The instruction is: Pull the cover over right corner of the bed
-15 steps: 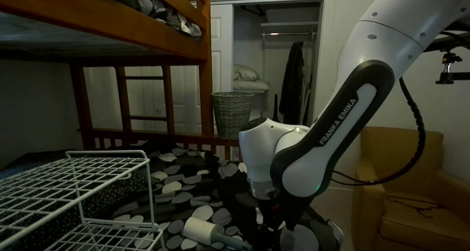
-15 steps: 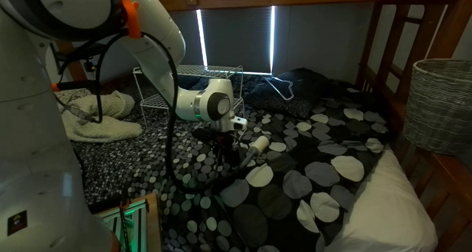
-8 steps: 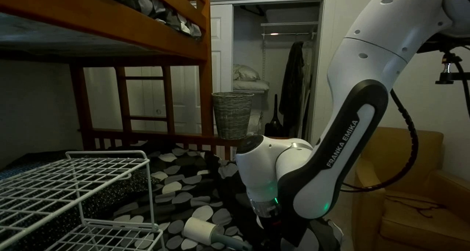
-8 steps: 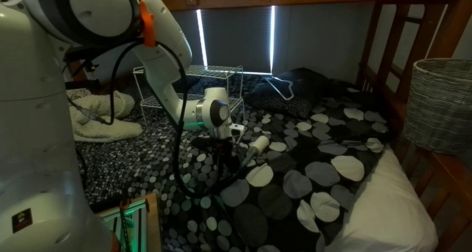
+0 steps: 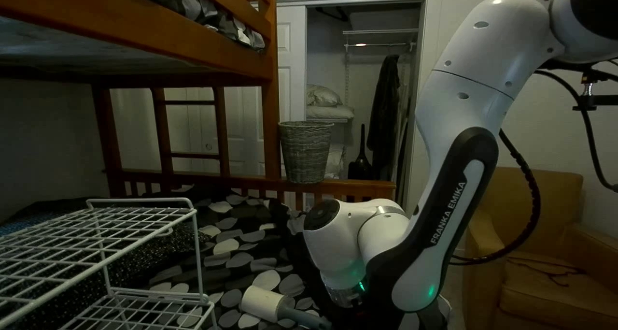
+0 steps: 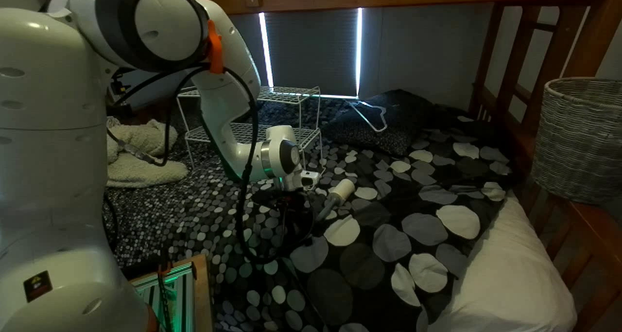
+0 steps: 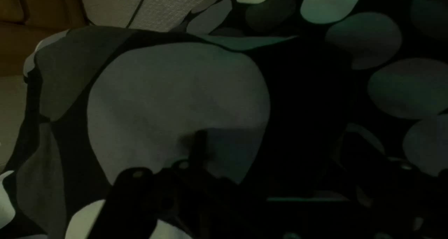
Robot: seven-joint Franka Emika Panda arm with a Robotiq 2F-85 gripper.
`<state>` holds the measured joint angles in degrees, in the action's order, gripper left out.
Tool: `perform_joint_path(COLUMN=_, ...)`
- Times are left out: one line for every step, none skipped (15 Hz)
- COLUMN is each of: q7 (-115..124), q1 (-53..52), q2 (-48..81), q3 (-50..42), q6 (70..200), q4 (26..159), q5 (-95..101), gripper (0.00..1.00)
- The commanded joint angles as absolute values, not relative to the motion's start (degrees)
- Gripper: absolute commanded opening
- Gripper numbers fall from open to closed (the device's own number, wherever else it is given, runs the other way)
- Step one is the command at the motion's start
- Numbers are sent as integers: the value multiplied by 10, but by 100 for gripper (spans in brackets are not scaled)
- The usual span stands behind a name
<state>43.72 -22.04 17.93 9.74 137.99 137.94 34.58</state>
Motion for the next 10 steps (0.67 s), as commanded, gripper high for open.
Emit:
perform_joint_path(q7=469, q1=-236, q2=202, q3=81, q6=1385, q4=1369, q5=373, gripper=70)
perform_joint_path(q7=473, q1=-237, q2=205, q3=79, q6=1385, q4=1367, q5=377, gripper=60)
perform_joint_path(q7=473, q1=-237, q2=206, q3=77, q6=1382, q4=1366, q5=379, gripper=52)
perform_joint_path(q7=469, q1=-238, q2=203, q3=75, q6=1371, q4=1365, q5=384, gripper=44)
perform_joint_path(q7=466, q1=-236, q2=198, q3=73, q6=1369, q4=1366, q5=387, gripper=37)
perform_joint_path(q7=461, q1=-232, q2=190, q3=71, q6=1365, q4=1369, q5=387, gripper=30)
perform_joint_path(q7=460, q1=-230, q2=182, q3=67, q6=1359, q4=1371, q5=393, gripper=21)
perform_joint_path(q7=457, q1=-227, q2=174, q3=64, q6=1353, q4=1373, q5=396, gripper=14)
perform_joint_path(q7=452, q1=-223, q2=163, q3=60, q6=1347, q4=1377, q5=404, gripper=6)
perform_joint_path(q7=452, q1=-219, q2=153, q3=56, q6=1342, q4=1381, q5=412, gripper=1)
